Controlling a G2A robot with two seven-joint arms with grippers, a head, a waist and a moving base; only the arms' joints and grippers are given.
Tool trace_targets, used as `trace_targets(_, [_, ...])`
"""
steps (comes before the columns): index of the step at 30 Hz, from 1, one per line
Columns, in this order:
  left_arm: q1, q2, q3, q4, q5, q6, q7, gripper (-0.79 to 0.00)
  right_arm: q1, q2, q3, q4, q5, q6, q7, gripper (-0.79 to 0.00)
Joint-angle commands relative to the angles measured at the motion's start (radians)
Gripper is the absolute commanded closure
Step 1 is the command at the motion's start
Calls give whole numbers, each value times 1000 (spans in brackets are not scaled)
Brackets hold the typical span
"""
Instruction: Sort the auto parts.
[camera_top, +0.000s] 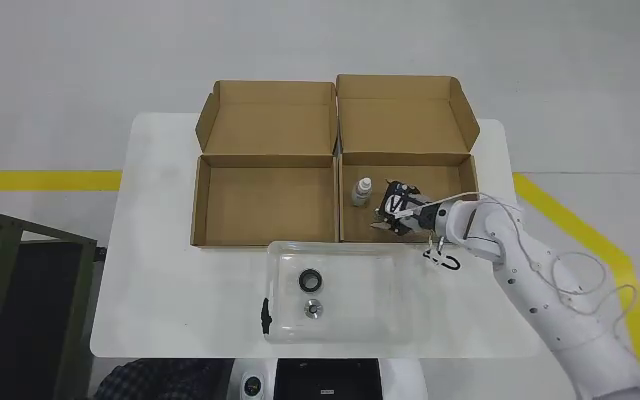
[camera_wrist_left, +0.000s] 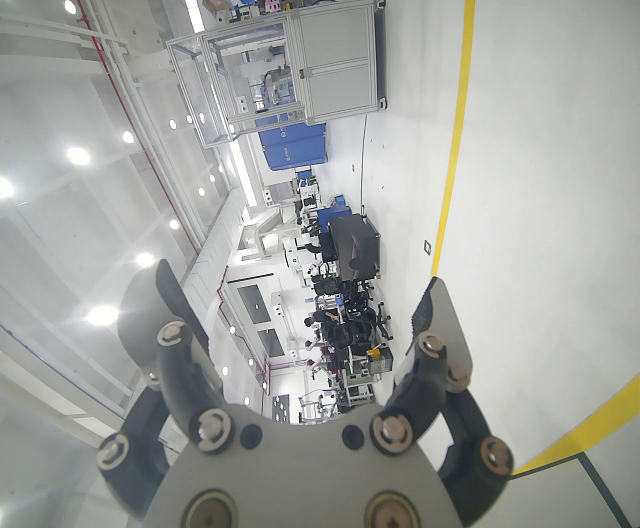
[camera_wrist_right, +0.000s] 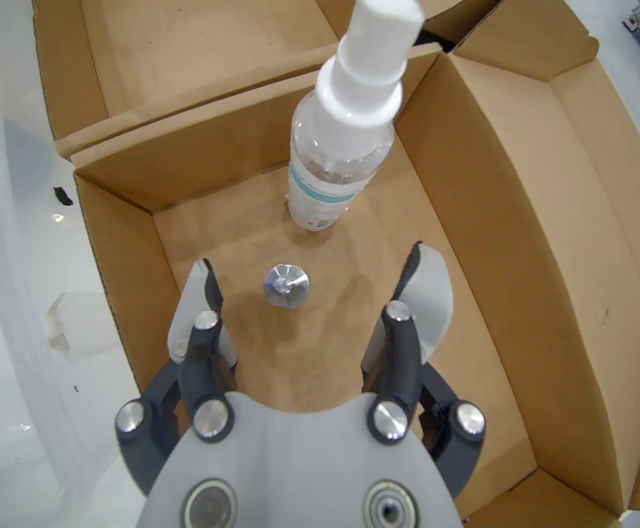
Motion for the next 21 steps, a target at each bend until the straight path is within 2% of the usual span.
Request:
trace_targets(1, [0, 0, 0, 0, 0, 0, 0, -785, -10, 4, 22, -25, 4, 1, 2, -785])
trace_targets(11, [0, 0, 0, 0, 0, 0, 0, -785, -96, 30, 146, -219, 35, 5, 20, -785])
trace_targets(21, [0, 0, 0, 0, 0, 0, 0, -785, -180, 28, 137, -401, 76, 44, 23, -785])
